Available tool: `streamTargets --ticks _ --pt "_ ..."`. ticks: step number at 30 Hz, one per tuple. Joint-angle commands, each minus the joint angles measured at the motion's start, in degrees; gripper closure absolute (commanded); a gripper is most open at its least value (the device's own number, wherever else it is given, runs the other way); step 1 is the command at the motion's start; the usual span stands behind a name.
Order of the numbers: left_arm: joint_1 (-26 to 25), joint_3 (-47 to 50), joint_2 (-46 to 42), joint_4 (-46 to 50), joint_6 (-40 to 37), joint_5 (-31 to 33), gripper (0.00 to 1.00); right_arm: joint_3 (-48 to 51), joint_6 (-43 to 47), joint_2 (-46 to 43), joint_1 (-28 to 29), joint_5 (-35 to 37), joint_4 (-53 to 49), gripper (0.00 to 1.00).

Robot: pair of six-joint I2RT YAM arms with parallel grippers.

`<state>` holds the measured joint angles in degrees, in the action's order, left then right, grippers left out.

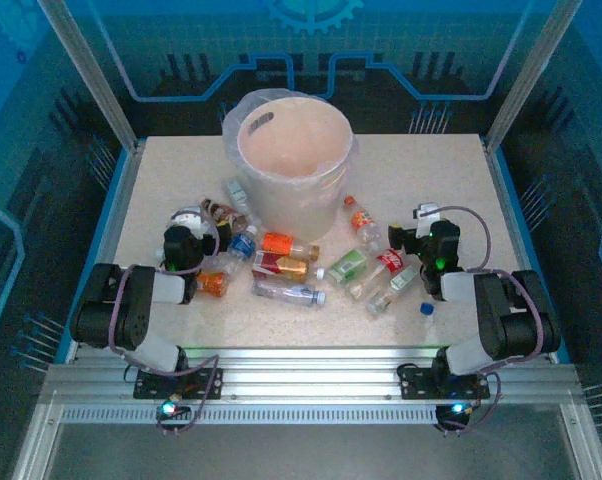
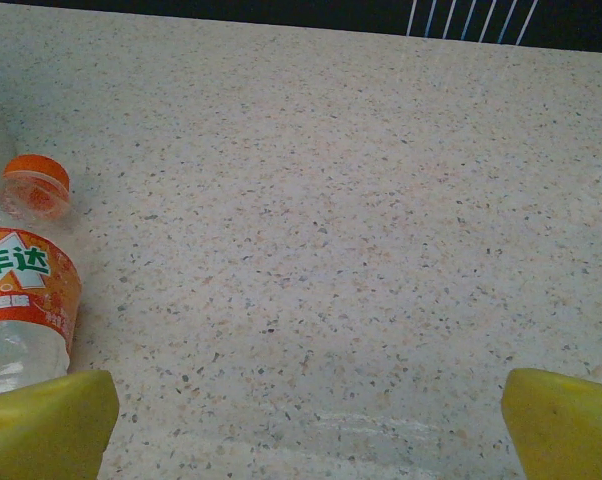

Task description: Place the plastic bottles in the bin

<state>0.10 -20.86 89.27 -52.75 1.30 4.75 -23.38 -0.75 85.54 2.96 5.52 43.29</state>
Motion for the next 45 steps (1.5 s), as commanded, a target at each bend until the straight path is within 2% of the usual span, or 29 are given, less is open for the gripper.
streamTargets --ticks 1,7,15,20,23,27,37,42,45 --pt "-0.2 -1.0 -0.4 -0.2 -0.9 0.5 0.01 -1.1 0.7 0.6 0.5 -0.6 0.6 0.00" --pt "-0.2 0.5 -2.4 -1.3 -0.8 1.0 0.01 -1.0 0.8 0.6 0.5 -0.6 0.7 0.00" --pt "-0.2 1.8 -10.5 3.4 0.1 3.2 0.01 -3.9 0.3 -4.3 0.5 0.4 -8.2 0.00" --pt "-0.2 2.7 -17.9 6.2 0.4 4.2 0.01 -5.6 -0.5 -11.2 0.5 1.9 -15.7 0.00" --pt "-0.2 2.3 -22.9 8.8 0.5 5.3 0.01 -8.6 -2.7 -16.0 0.5 4.5 -24.1 0.00" --pt "-0.2 -0.1 -29.1 16.8 2.3 7.2 0.01 -16.2 -9.5 -20.6 0.5 11.4 -43.0 0.00" --pt "-0.1 -1.6 -41.5 26.6 9.6 10.3 0.01 -26.7 -22.3 -31.6 -0.7 18.6 -79.4 0.00" --pt "-0.1 -4.2 -43.8 29.9 11.5 9.2 0.01 -31.0 -25.8 -33.6 -6.1 15.0 -94.9 0.00" --pt "-0.1 -5.1 -44.2 30.9 12.8 8.7 0.01 -31.0 -26.1 -33.1 -11.2 7.9 -99.3 0.00"
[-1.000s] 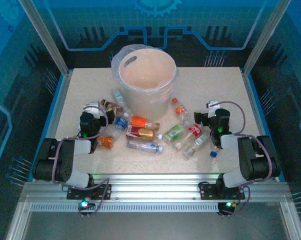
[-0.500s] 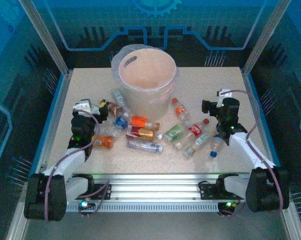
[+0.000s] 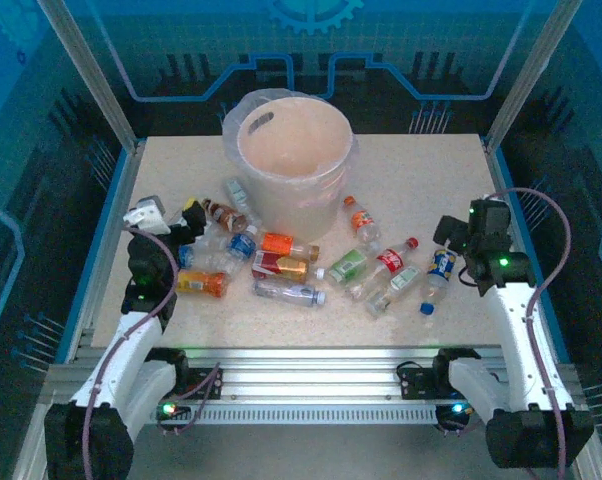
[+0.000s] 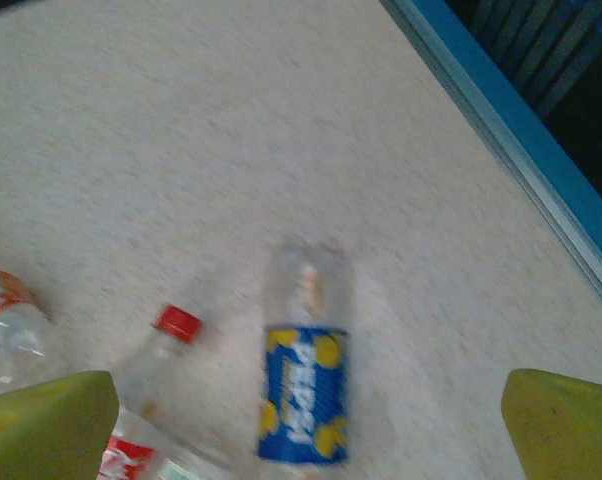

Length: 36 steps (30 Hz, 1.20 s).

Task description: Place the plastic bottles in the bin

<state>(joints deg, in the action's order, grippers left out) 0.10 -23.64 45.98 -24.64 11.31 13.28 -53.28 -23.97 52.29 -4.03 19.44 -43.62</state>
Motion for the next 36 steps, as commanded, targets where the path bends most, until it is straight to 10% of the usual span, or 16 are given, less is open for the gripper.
streamTargets --ticks 1,8,36 --pt "-0.1 -2.6 -1.0 3.0 3.1 0.2 0.01 -0.5 -2.6 0.4 -5.9 -9.3 -12.5 0.00" --pt "-0.1 -3.8 -0.9 4.6 5.6 2.0 0.01 2.6 -1.8 8.8 -9.8 -21.7 -8.8 0.00" --pt "-0.1 -4.1 0.0 5.0 8.1 -0.2 0.01 3.6 -5.3 35.6 -12.0 -20.1 8.5 0.28"
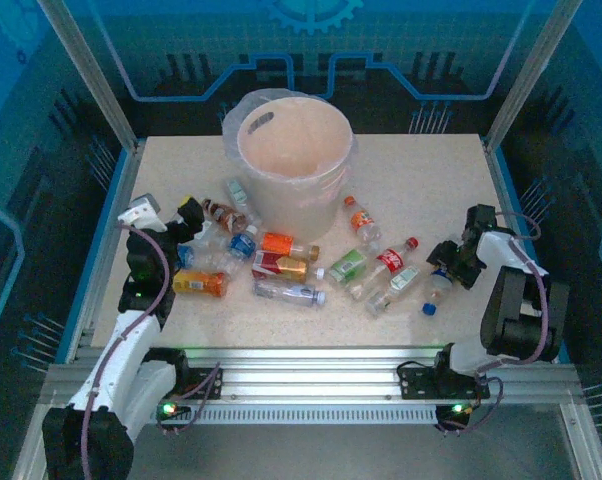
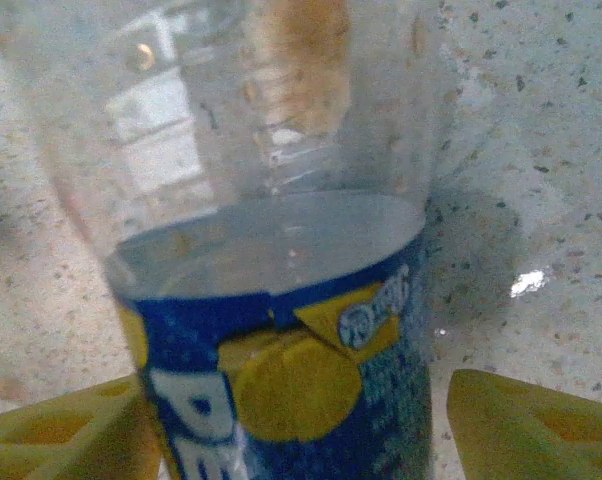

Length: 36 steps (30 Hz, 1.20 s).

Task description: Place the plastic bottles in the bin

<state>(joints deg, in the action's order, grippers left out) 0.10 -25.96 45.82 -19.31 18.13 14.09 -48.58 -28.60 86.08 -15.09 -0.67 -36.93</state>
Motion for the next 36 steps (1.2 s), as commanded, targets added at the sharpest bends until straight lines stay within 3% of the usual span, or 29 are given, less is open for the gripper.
streamTargets --ticks 1,8,15,24,36 --pt "-0.1 -1.7 0.2 -0.3 1.5 -1.0 0.01 -1.4 -0.7 2.6 -0.9 0.5 2.0 0.30" --pt "-0.1 -2.2 0.0 0.6 2.1 -0.6 0.01 -4.0 0.0 4.1 -0.8 3.9 1.0 0.50" --pt "-0.1 -3.3 -0.4 2.9 3.8 1.0 0.01 -9.7 1.3 -3.6 0.9 7.8 -5.0 0.73" --pt "-0.1 -5.5 0.0 5.6 7.2 -0.4 0.01 -32.5 4.9 -9.9 17.1 14.3 -11.0 0.77" --pt "-0.1 -12.3 4.7 13.4 12.9 -6.6 0.01 -70.9 13.1 6.8 36.6 9.5 -2.4 0.79"
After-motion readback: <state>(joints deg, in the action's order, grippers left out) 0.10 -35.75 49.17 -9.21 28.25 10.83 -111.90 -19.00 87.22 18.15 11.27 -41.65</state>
